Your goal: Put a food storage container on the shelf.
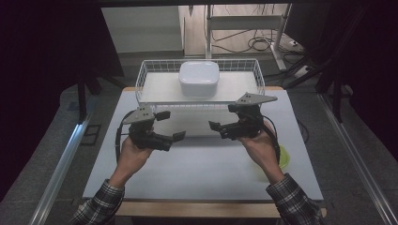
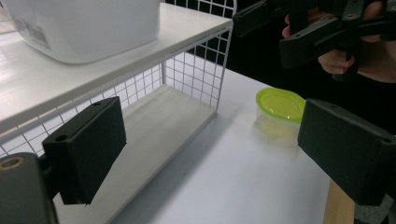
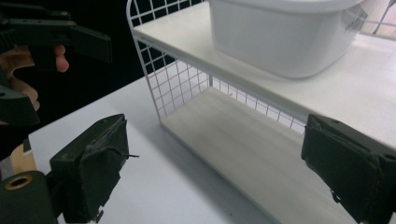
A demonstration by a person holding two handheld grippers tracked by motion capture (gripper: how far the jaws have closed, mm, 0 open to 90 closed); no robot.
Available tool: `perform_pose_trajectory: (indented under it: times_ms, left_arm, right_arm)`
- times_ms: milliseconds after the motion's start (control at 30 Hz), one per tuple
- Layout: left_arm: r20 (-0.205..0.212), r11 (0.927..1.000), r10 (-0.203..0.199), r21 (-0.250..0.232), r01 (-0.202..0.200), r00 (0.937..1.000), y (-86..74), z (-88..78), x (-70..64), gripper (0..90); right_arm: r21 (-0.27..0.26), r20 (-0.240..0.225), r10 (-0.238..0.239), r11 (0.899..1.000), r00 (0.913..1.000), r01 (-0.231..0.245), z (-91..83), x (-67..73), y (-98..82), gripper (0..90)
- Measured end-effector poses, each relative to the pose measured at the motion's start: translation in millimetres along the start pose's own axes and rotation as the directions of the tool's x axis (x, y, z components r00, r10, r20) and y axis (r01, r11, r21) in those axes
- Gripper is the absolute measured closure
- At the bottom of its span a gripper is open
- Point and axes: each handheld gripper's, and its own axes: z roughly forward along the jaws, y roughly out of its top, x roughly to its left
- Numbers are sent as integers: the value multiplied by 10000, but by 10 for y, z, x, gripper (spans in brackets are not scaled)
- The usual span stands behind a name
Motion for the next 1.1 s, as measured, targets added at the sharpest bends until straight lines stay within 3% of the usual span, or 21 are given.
perform_pose_trajectory:
  times_ms: [233,400,867,1100]
  left_arm:
    - [-48,9986,214,487,-211,9998,-142,-3,-104,53]
    - [-295,9946,426,956,-396,9987,-278,-15,-164,39]
    - [-475,9922,330,1217,-270,9983,-630,4,-221,17]
    - [-513,9881,425,1496,-344,9978,-802,2,-278,13]
  right_arm:
    - [-20,239,-179,9998,9996,179,-102,44,-159,27]
    - [49,146,-204,9998,9997,204,-134,49,-364,10]
    - [267,135,268,9993,9996,-271,-199,30,-793,0]
    - [457,379,198,9987,9991,-215,-217,58,-922,0]
